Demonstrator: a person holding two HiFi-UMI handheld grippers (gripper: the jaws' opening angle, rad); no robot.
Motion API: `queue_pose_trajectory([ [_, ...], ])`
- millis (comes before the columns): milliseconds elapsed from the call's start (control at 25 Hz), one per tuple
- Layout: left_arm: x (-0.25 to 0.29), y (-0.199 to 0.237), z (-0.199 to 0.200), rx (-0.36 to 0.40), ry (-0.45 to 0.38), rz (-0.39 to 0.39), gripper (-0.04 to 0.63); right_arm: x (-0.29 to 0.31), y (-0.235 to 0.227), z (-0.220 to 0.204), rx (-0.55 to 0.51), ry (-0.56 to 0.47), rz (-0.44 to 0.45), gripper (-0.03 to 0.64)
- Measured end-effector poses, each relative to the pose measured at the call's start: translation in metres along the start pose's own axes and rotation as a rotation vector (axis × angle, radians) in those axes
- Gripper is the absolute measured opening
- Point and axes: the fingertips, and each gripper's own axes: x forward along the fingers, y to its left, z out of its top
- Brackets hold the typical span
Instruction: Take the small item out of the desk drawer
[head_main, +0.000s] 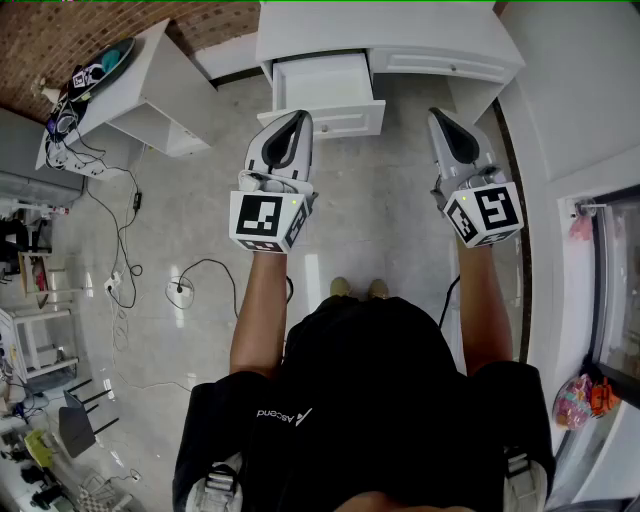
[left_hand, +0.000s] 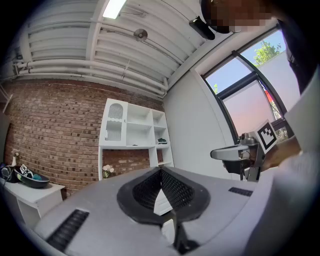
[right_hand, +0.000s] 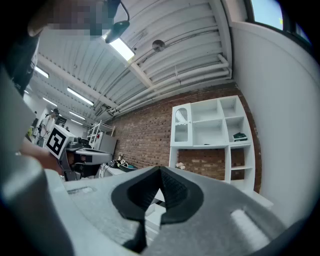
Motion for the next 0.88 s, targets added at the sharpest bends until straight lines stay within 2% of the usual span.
queue_pose_trajectory([
  [480, -0.002, 0.004, 0.003, -0.018, -0.022, -0.011, -0.002, 0.004, 0.006, 0.001, 0.003, -0.004, 0.0, 0.0],
  [720, -0.005, 0.021, 0.001, -0.042, -0.027, 0.02, 0.003, 0.008, 0.014, -0.001, -0.007, 0.009, -0.006, 0.0],
  [800, -0.005, 0.028, -0.003, -0.043, -0.016, 0.029, 0.013, 0.012, 0.018, -0.002, -0.014, 0.011, -0.009, 0.0],
  [880, -0.005, 0.036, -0.006, -0.046, -0.004, 0.03, 0.05, 0.017, 0.023, -0.002, -0.019, 0.014, -0.011, 0.0],
])
